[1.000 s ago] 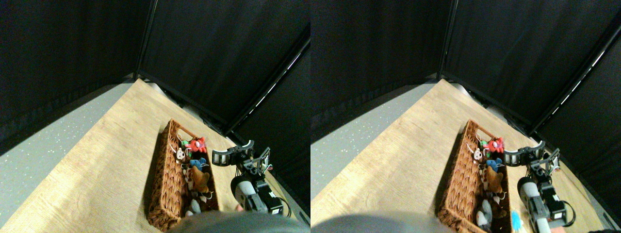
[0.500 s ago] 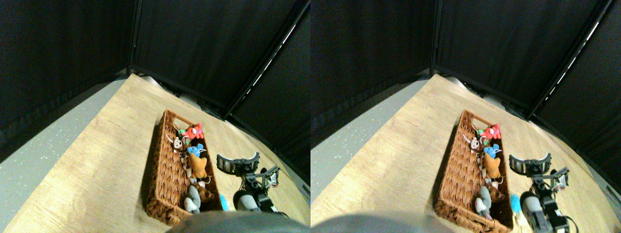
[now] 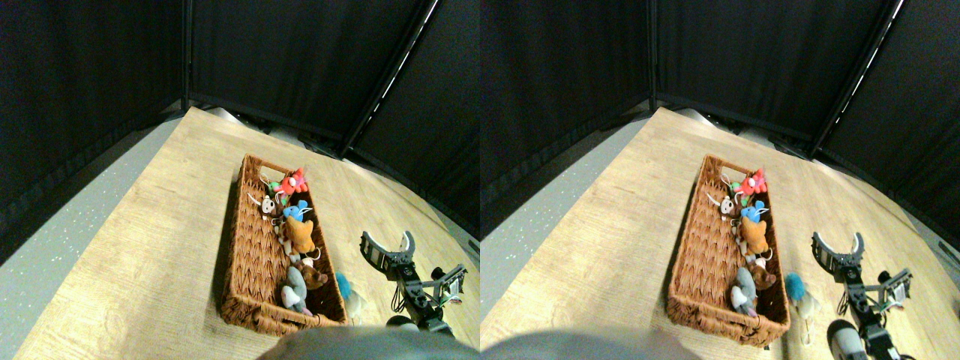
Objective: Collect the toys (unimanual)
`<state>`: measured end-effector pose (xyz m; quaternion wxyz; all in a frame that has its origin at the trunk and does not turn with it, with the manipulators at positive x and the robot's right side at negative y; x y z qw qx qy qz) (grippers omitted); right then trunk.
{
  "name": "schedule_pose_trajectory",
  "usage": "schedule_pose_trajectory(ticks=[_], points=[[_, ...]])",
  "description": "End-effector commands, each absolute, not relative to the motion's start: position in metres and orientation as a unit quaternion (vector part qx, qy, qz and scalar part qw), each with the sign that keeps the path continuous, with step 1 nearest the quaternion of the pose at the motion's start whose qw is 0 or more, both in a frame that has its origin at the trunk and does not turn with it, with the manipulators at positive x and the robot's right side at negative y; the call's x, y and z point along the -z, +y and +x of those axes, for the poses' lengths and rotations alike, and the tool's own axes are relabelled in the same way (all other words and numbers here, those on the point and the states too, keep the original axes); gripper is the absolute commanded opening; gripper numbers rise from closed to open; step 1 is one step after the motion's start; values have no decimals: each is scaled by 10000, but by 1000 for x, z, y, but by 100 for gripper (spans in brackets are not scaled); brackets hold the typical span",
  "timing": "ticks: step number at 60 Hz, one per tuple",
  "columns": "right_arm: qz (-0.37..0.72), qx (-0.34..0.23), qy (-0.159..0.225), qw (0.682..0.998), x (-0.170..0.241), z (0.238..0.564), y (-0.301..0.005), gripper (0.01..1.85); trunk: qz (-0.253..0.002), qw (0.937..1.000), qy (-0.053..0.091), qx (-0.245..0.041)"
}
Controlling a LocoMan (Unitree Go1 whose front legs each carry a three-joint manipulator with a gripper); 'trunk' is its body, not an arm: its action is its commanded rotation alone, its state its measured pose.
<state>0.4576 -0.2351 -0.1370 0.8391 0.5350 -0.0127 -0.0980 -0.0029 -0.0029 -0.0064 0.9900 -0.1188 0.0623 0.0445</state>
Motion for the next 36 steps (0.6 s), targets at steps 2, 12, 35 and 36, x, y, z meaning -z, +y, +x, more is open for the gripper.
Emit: schedule_pose_trajectory(ticks=[2,12,35,36], points=[[5464,890,-158,8326,139,456,-235,50,-1223,9893,654,-451],[5669,1054,220,8167,152,454,-235,62,-1319,9877,671,-496],[5757,1423,892,8002,182,436,-233,79,-1461,9850,706,-584],[5806,1434,906,7964,183,435,-233,79,-1461,9850,706,-584]])
